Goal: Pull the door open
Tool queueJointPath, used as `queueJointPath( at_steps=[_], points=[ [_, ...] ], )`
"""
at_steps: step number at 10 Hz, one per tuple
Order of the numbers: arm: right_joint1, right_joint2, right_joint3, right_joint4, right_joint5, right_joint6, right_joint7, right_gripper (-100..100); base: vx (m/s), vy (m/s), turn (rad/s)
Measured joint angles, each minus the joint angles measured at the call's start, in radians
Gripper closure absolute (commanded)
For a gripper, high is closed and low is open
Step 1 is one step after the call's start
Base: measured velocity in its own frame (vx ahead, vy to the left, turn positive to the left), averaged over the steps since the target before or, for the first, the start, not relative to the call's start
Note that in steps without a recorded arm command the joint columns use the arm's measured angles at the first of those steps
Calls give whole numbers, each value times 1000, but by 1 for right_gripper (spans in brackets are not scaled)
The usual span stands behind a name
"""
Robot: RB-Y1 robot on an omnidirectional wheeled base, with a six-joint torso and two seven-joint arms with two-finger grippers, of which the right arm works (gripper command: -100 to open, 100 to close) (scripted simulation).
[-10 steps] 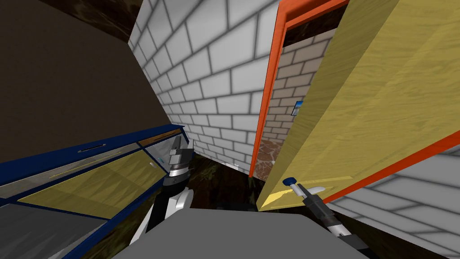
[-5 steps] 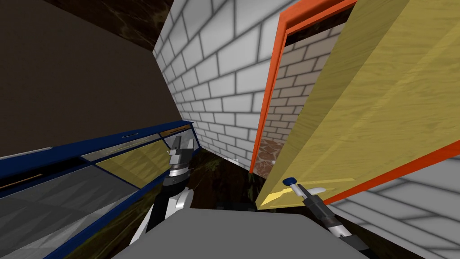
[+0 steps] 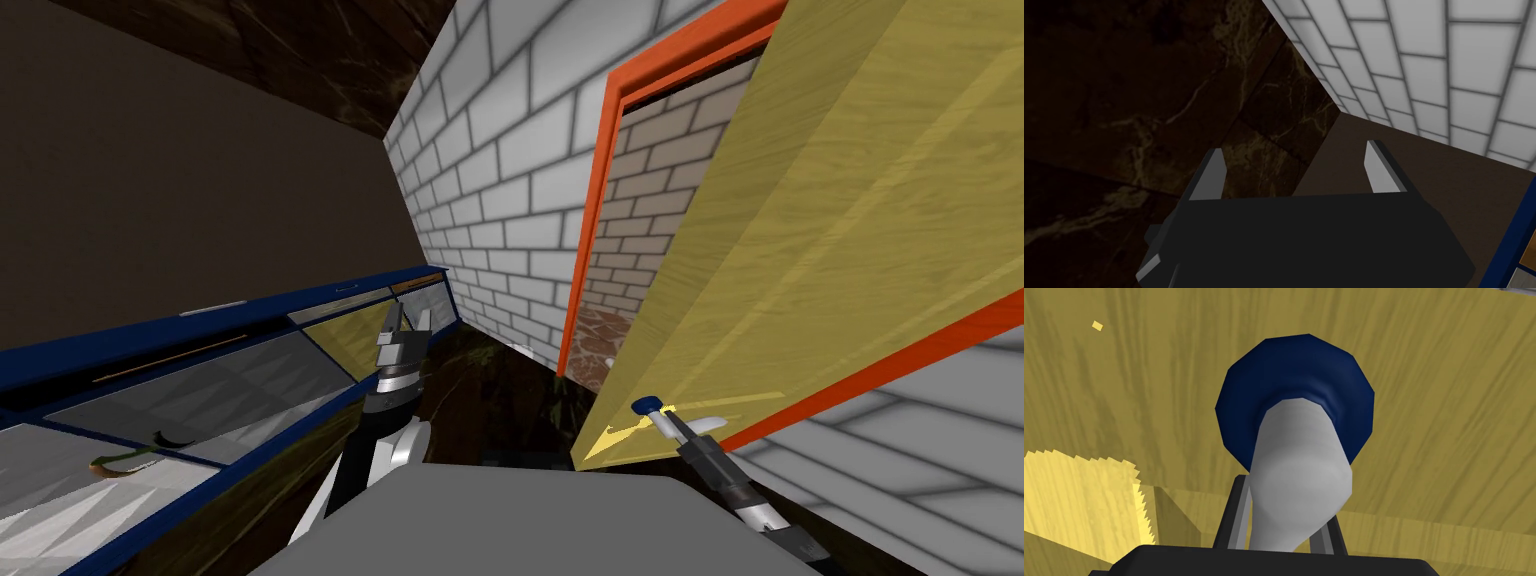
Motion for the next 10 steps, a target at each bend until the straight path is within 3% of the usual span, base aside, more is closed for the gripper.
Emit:
queueJointPath(
  at_steps=[10],
  points=[
    [-29, -4, 14, 49, 5, -28, -13, 100, -206, -76, 160]
  ],
)
